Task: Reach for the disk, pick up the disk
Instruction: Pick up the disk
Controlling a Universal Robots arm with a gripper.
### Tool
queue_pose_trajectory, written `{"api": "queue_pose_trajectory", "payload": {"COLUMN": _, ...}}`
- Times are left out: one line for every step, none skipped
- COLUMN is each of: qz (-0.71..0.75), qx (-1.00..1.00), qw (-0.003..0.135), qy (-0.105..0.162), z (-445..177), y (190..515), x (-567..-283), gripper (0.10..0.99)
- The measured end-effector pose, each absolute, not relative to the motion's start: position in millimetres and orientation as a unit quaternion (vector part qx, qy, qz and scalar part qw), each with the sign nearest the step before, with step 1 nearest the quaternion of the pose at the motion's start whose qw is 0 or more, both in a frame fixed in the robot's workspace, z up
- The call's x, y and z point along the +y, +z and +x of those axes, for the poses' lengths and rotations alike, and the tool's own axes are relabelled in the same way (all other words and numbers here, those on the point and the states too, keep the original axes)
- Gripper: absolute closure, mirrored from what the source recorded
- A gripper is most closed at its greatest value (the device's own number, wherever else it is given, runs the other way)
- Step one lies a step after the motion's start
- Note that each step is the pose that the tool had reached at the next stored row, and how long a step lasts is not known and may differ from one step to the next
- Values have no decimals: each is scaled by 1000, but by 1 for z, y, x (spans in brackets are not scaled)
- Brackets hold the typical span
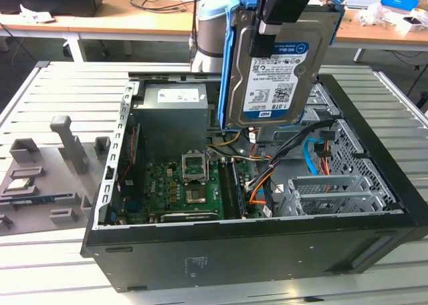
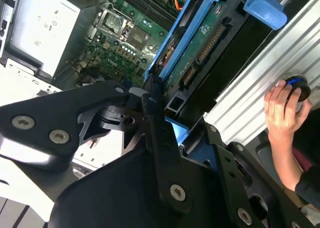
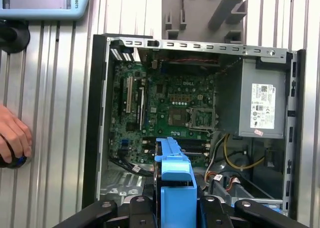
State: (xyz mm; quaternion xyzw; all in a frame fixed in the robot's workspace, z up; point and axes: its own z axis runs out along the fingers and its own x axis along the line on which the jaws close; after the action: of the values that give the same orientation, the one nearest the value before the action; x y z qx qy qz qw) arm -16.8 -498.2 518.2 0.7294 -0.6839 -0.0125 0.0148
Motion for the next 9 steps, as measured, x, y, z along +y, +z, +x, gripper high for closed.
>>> {"api": "queue_pose_trajectory", "payload": {"qz": 729, "qx": -684, "qw": 15, "qy": -13, "z": -17, "y": 518, "x": -501, "gripper": 722}}
{"api": "queue_pose_trajectory", "payload": {"qz": 729, "qx": -684, "qw": 15, "qy": -13, "z": -17, "y": 518, "x": -503, "gripper": 722}}
{"api": "queue_pose_trajectory", "payload": {"qz": 729, "qx": -684, "qw": 15, "qy": -13, "z": -17, "y": 518, "x": -506, "gripper": 722}}
{"api": "queue_pose_trajectory", "payload": {"qz": 729, "qx": -684, "qw": 15, "qy": -13, "z": -17, "y": 518, "x": -507, "gripper": 722}}
{"api": "queue_pose_trajectory", "payload": {"qz": 729, "qx": -684, "qw": 15, "qy": -13, "z": -17, "y": 518, "x": -510, "gripper": 722}}
{"api": "queue_pose_trajectory", "payload": {"qz": 729, "qx": -684, "qw": 15, "qy": -13, "z": -17, "y": 518, "x": -512, "gripper": 722}}
{"api": "queue_pose_trajectory", "payload": {"qz": 729, "qx": -684, "qw": 15, "qy": -13, "z": -17, "y": 518, "x": -514, "gripper": 722}}
{"api": "queue_pose_trajectory", "payload": {"qz": 729, "qx": -684, "qw": 15, "qy": -13, "z": -17, "y": 518, "x": -516, "gripper": 722}}
{"api": "queue_pose_trajectory", "payload": {"qz": 729, "qx": -684, "qw": 15, "qy": -13, "z": -17, "y": 518, "x": -519, "gripper": 722}}
